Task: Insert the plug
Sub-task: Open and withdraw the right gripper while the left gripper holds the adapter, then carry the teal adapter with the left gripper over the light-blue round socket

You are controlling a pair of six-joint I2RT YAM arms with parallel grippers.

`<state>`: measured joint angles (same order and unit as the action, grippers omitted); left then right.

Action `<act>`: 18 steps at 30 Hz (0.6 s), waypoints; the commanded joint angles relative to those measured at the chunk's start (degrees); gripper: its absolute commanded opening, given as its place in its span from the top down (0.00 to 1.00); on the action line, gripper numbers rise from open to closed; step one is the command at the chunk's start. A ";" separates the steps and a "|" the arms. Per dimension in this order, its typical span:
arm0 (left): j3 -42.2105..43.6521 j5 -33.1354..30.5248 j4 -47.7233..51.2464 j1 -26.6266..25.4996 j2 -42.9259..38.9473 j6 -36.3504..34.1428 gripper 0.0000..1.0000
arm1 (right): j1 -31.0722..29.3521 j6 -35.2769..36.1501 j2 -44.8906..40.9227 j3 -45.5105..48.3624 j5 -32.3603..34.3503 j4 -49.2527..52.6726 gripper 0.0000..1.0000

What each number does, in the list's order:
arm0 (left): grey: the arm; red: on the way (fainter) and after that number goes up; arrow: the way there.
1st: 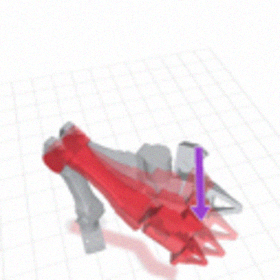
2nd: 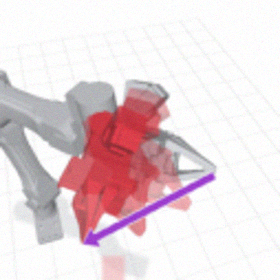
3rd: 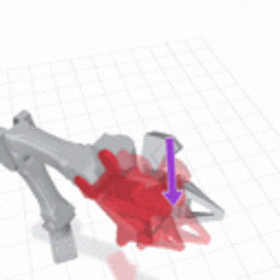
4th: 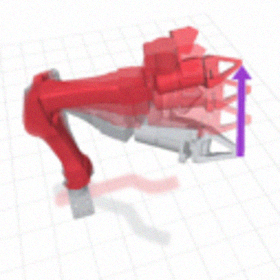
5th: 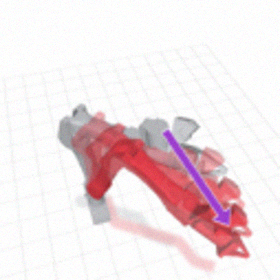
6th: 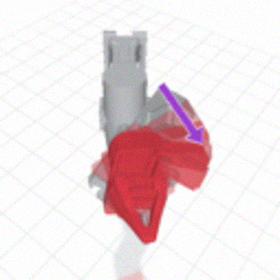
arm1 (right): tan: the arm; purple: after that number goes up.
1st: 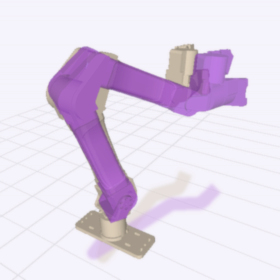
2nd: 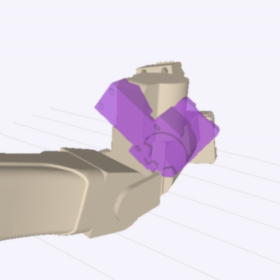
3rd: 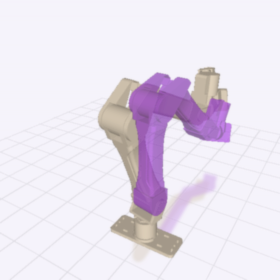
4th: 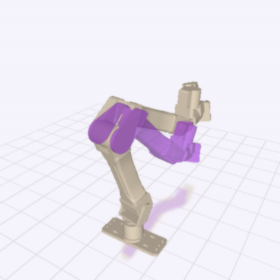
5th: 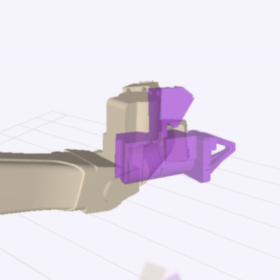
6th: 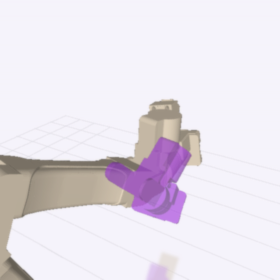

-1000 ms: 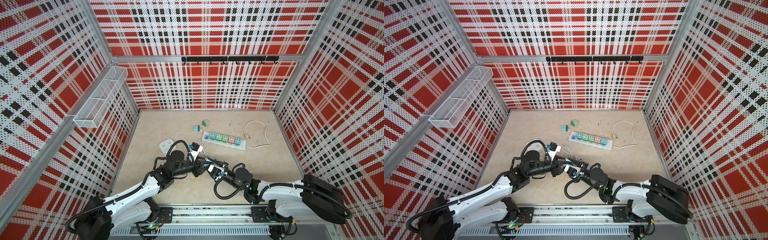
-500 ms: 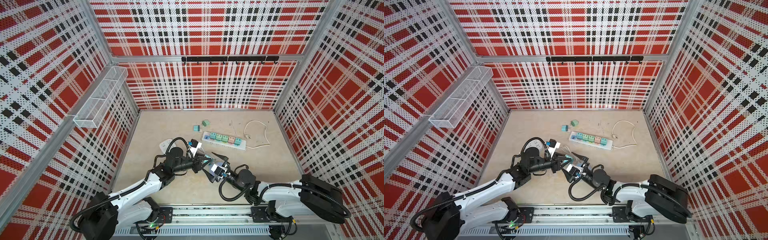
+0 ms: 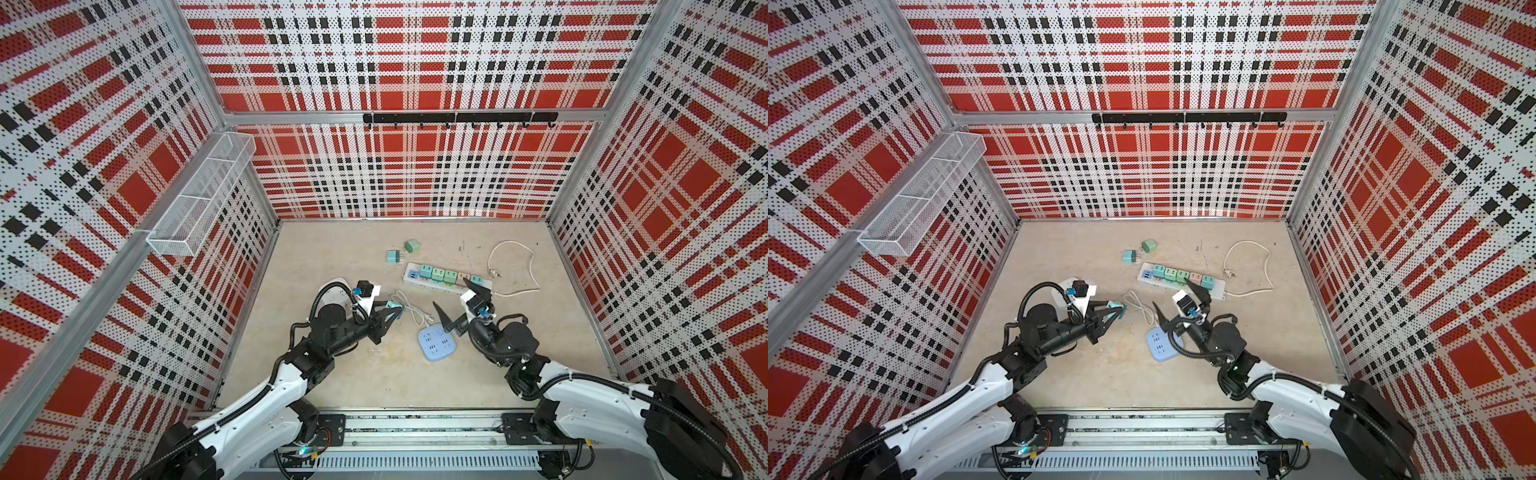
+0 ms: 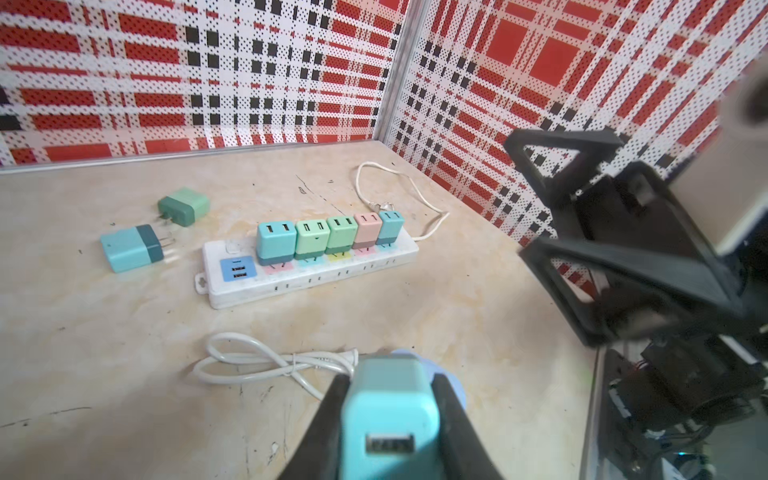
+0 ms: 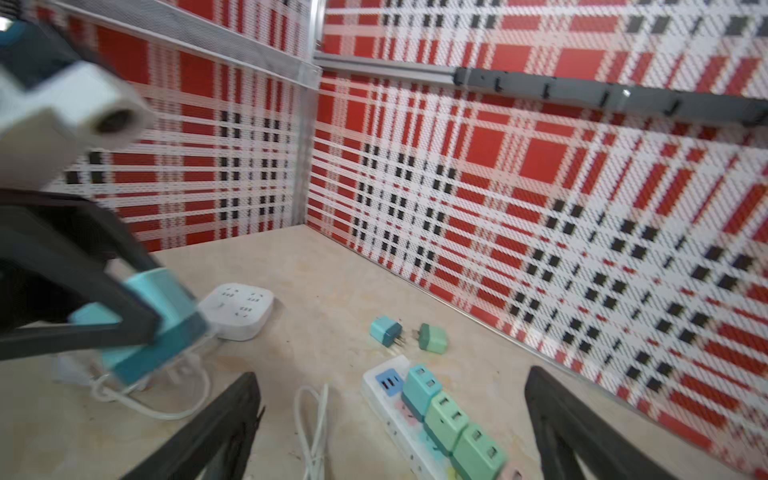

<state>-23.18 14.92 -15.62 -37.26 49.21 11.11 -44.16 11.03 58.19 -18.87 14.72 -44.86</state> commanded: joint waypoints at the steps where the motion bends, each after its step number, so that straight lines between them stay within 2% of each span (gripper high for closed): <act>1: -0.33 -9.29 2.96 -4.61 -0.79 -8.14 1.00 | 7.52 -8.72 -3.09 -2.15 3.09 11.70 0.00; 5: -2.36 -13.22 4.69 -9.97 1.33 -12.51 1.00 | 19.05 -15.91 -3.67 -1.61 -3.20 17.86 0.00; 8: -4.25 -14.37 5.40 -12.92 4.17 -14.70 1.00 | 24.64 -20.27 -2.05 -1.51 -3.86 20.58 0.00; 18: -9.54 -15.44 8.08 -18.13 13.32 -17.87 1.00 | 25.44 -22.92 2.11 2.28 -0.19 14.32 0.00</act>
<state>-30.48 0.58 -8.71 -54.26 60.99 -4.67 -18.92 -9.76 60.01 -17.50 12.82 -26.87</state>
